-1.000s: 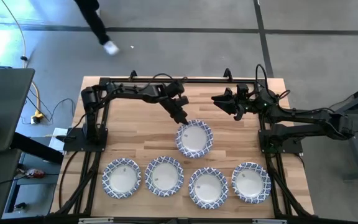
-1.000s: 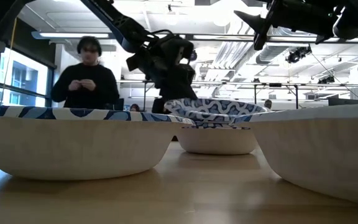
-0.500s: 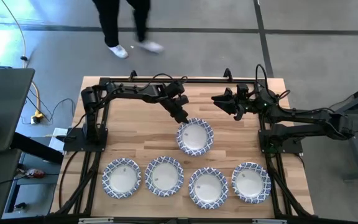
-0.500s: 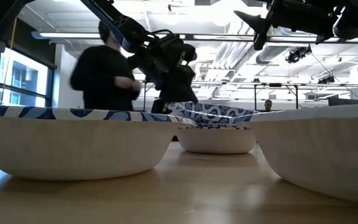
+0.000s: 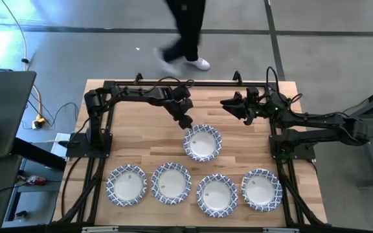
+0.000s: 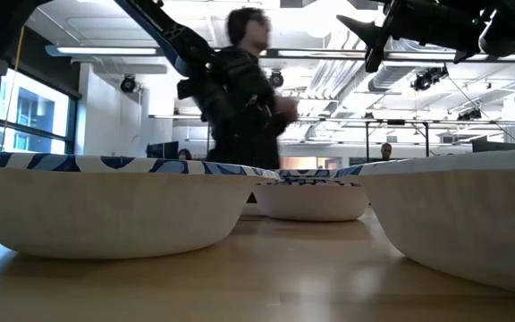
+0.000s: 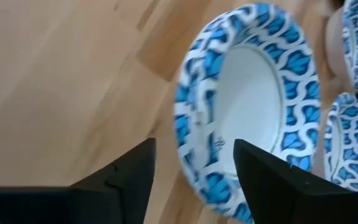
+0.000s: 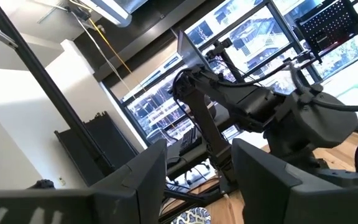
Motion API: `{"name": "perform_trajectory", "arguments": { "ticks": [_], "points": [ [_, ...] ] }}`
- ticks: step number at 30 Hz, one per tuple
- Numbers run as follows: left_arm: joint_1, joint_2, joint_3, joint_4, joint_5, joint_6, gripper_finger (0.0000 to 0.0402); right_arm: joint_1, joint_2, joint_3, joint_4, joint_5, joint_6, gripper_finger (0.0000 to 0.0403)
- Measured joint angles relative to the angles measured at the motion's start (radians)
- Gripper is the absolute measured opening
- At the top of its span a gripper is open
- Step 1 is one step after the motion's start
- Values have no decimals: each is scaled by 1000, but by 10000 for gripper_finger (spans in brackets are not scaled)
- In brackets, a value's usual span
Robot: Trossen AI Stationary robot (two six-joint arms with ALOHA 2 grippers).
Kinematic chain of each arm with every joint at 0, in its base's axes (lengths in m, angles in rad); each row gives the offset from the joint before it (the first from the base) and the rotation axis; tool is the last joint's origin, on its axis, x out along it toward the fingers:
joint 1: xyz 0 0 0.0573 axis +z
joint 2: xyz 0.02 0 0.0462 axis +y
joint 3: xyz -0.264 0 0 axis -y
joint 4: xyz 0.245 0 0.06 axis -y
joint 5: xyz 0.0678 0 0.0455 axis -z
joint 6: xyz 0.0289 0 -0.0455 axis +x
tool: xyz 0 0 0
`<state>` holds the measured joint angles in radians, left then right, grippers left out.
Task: Nest bowls inside each other
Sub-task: Stack the white patterned bowl on top of the other white patterned bowl
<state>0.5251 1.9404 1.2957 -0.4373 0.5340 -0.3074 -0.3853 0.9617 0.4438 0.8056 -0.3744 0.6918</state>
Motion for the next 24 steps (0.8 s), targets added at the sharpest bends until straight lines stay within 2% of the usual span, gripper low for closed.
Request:
{"name": "perform_trajectory", "arguments": {
  "ticks": [4, 15, 20, 24],
  "points": [
    [24, -18, 0, -92, 21, 68, 213, 0, 0, 0, 0, -1, 7, 172],
    [71, -115, -1, -534, 150, 442, 214, 0, 0, 0, -10, -22, 0, 172],
    [41, -117, -1, -559, 246, 496, 214, 0, 0, 0, -17, -22, -4, 172],
    [-2, -96, -1, -547, 271, 518, 214, 0, 0, 0, -17, -22, 0, 172]
  ]
}}
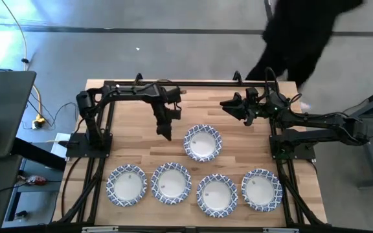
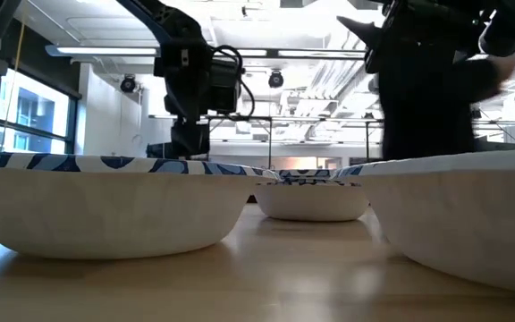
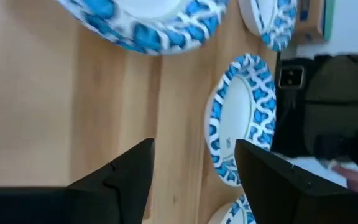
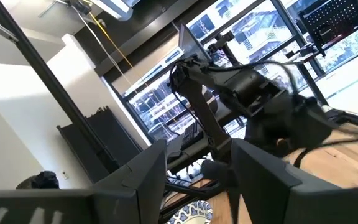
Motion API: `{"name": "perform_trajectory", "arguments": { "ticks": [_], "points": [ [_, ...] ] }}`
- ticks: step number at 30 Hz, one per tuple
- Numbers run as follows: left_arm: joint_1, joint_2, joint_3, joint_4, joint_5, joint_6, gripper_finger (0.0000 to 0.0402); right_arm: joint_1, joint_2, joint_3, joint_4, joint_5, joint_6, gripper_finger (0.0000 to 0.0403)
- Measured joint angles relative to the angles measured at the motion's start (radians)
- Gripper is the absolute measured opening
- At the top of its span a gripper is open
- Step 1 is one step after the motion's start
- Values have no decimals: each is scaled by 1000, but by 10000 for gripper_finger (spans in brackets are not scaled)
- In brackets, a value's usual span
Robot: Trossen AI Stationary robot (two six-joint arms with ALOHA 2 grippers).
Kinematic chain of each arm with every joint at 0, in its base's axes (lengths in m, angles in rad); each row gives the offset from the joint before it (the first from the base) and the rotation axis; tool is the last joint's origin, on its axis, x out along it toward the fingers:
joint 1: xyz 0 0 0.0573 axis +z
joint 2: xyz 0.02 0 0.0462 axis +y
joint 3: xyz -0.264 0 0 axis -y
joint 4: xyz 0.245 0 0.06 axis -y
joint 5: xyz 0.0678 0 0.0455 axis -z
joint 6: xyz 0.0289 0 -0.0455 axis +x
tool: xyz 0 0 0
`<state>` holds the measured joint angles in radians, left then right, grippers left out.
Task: Nest bowls inside each other
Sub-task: Stack the white patterned bowl on top of the other white patterned bowl
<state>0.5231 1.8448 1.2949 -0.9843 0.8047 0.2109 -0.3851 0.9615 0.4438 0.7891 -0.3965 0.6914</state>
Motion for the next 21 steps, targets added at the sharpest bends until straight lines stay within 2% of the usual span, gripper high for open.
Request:
{"name": "perform_trajectory", "arguments": {
  "ticks": [11, 19, 21],
  "points": [
    [-109, 95, -8, -15, 93, 48, 213, 0, 0, 0, 1, -16, 8, 172],
    [-157, 148, -9, -14, 104, 63, 195, 0, -1, 0, 24, -169, 20, 172],
    [-157, 158, -9, -19, 103, 63, 192, 0, -3, 0, 21, -236, 59, 172]
  ]
}}
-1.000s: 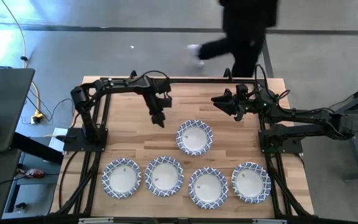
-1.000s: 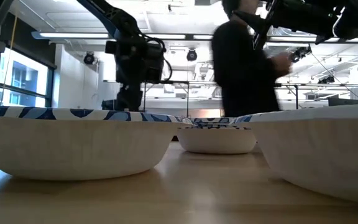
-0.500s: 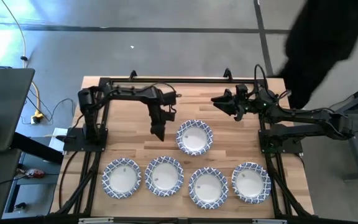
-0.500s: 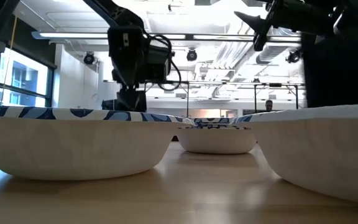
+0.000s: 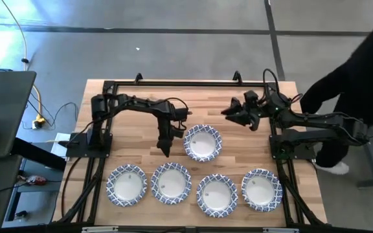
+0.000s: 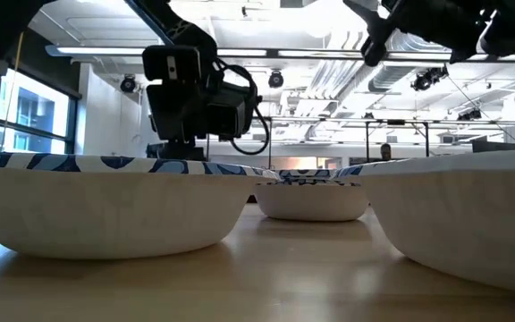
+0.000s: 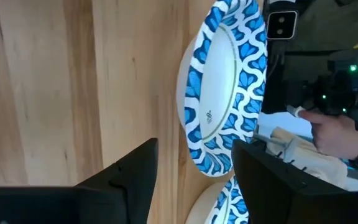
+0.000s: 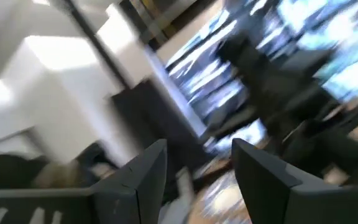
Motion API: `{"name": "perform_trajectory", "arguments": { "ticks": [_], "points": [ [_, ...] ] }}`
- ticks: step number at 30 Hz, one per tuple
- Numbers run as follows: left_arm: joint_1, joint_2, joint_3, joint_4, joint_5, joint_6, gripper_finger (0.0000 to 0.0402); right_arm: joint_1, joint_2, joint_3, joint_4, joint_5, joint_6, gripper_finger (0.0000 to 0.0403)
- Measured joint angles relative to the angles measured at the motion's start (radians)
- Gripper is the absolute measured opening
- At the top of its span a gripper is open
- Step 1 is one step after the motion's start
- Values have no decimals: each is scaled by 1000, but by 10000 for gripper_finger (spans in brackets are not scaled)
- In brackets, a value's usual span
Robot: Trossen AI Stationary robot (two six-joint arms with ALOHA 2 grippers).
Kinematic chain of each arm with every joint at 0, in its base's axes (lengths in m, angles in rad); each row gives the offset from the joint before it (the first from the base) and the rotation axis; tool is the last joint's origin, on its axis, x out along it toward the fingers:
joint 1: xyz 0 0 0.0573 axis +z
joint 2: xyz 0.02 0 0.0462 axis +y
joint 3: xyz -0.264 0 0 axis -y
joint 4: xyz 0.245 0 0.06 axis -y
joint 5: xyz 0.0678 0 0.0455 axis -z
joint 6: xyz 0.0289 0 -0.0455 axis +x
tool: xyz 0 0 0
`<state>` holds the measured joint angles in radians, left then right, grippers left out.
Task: Nest bowls inside each other
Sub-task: Stack the white patterned bowl on top of the other white patterned bowl
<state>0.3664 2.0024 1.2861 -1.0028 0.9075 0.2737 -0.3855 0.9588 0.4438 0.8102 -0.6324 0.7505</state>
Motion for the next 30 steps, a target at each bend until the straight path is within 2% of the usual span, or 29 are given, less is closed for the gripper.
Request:
{"name": "perform_trajectory", "arguments": {
  "ticks": [5, 9, 14, 19, 26, 30],
  "points": [
    [20, 1, 0, -3, -1, 10, 192, -8, -28, 0, -142, -243, 188, 172],
    [64, 1, 0, -42, -1, 25, 193, -9, -88, 0, -401, -298, 218, 172],
    [114, -11, 0, -94, -6, 55, 193, -9, -171, 0, -706, -309, 209, 172],
    [164, -44, 1, -100, -9, 70, 193, 6, -227, 0, -903, -302, 210, 172],
    [270, -97, 1, -98, -6, 78, 193, 80, -211, 0, -1072, -242, 210, 172],
    [333, -149, 1, -93, 6, 78, 193, 141, -178, 0, -1079, -229, 210, 172]
  ]
}}
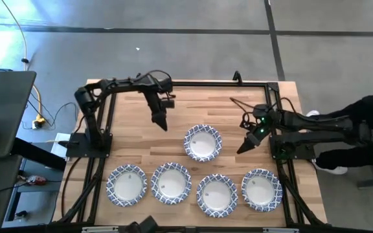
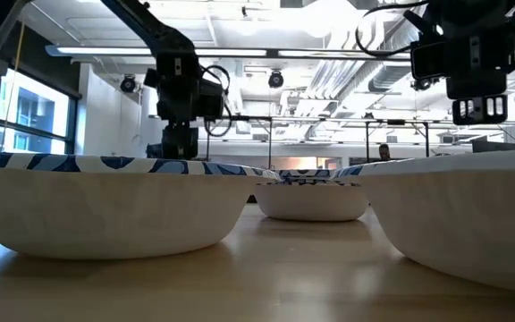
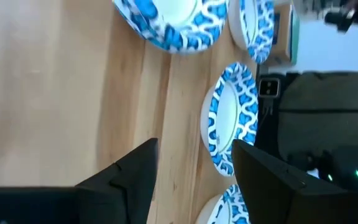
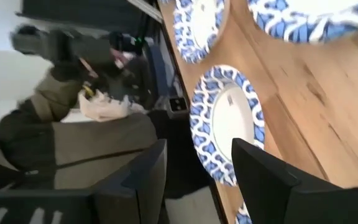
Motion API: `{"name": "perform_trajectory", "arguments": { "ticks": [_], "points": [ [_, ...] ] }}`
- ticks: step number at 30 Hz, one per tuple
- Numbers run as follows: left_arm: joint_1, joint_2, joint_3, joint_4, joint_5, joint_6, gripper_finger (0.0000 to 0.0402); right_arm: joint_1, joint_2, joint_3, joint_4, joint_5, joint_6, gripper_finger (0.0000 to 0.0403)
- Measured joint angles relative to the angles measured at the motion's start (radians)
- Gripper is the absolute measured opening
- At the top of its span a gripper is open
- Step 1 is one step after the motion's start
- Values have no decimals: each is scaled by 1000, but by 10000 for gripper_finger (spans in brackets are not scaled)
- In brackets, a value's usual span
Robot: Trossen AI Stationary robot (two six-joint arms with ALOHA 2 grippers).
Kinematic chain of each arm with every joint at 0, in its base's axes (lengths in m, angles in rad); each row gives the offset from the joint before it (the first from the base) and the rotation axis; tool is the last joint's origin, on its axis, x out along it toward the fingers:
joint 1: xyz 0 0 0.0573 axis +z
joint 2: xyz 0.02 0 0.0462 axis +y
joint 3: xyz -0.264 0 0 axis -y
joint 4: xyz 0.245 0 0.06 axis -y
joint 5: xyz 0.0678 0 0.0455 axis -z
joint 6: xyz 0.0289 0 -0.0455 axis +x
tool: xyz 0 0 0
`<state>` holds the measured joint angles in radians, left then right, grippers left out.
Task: Nest bowls inside each other
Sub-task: Stack the white patterned bowl on top of the other white patterned bowl
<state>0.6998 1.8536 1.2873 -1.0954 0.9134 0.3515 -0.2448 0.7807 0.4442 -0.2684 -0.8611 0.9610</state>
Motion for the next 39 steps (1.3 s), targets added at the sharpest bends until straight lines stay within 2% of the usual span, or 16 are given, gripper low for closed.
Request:
{"name": "perform_trajectory", "arguments": {
  "ticks": [6, 14, 22, 32, 39],
  "points": [
    [72, -88, 0, 56, 0, -40, 193, 89, 80, 0, 10, 63, -11, 172],
    [131, -195, 0, 126, 1, -87, 193, 198, 229, 0, 118, 121, -19, 172],
    [179, -278, 0, 130, 0, -98, 193, 283, 377, 0, 192, 193, -31, 172],
    [210, -339, 0, 130, 1, -117, 193, 367, 524, 0, 343, 216, 9, 172],
    [210, -341, 0, 130, 0, -124, 193, 409, 585, 0, 387, 265, 30, 172]
  ]
}}
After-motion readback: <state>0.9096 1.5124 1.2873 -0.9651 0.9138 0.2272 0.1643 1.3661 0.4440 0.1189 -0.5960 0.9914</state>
